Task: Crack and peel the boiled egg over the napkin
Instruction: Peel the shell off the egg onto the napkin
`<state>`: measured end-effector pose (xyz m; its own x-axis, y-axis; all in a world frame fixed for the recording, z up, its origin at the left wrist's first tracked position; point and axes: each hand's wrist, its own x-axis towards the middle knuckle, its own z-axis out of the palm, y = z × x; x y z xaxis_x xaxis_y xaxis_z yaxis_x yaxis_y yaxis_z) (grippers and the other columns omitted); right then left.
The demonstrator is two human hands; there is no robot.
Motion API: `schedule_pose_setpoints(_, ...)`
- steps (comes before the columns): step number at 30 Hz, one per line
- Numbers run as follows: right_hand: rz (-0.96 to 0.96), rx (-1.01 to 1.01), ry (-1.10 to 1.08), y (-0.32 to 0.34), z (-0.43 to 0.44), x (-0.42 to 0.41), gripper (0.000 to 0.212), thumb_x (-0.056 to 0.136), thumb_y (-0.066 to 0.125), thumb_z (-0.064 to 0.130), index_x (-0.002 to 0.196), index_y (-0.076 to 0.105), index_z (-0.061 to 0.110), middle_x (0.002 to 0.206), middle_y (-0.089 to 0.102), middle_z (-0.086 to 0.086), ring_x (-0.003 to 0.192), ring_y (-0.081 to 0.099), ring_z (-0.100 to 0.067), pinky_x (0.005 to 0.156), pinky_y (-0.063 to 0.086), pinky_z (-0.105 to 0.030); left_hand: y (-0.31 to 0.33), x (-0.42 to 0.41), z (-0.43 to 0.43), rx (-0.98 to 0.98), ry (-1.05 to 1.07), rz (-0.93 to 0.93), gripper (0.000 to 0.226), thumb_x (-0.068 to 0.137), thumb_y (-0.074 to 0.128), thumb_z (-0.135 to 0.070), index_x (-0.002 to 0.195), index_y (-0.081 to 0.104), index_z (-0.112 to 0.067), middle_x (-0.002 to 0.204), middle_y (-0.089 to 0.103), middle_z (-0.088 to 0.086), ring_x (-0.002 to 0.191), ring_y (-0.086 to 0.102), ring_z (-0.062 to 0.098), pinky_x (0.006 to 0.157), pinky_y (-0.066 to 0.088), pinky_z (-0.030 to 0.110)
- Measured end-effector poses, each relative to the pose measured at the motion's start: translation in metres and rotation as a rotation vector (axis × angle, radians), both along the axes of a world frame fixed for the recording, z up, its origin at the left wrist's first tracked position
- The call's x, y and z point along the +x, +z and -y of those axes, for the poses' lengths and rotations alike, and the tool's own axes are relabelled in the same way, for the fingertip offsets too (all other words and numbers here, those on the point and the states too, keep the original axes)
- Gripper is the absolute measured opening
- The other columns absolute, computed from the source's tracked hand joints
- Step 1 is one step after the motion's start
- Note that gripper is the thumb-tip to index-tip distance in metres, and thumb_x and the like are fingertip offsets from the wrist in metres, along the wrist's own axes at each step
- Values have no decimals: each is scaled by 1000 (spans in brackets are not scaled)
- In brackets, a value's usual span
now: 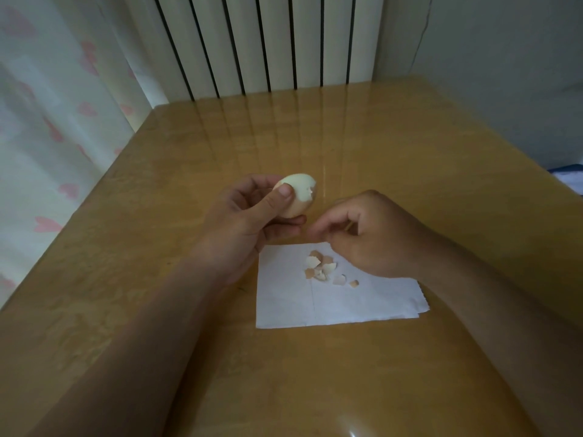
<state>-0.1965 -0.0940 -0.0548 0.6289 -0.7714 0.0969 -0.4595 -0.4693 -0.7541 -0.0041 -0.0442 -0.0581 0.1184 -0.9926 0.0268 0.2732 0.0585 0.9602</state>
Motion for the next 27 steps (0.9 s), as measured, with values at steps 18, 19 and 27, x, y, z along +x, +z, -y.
schedule_pose_setpoints(18, 317, -12, -78, -5, 6, 0, 15, 97, 62, 20, 98, 72, 9, 76, 75, -4, 69, 73, -15, 60, 61, -37, -4, 3, -1, -64, -4, 170, 42, 61, 89, -22, 97, 68, -15, 107, 69, 10, 94, 73, 31, 70, 62, 34)
schedule_pose_setpoints(19, 289, -91, -89, -6, 6, 0, 15, 97, 61, 21, 97, 72, 11, 76, 74, -1, 69, 72, -14, 60, 61, -40, -5, 3, 0, -65, 7, 188, 42, 62, 91, -21, 97, 68, -15, 108, 69, 10, 94, 74, 32, 71, 62, 35)
schedule_pose_setpoints(27, 138, -526, -135, -11, 2, 8, 20, 98, 50, 17, 92, 66, 6, 60, 61, -2, 48, 52, -15, 42, 37, -34, -5, -3, -4, -91, 128, 409, 47, 63, 94, -33, 98, 65, -22, 110, 71, 7, 91, 76, 32, 82, 59, 61)
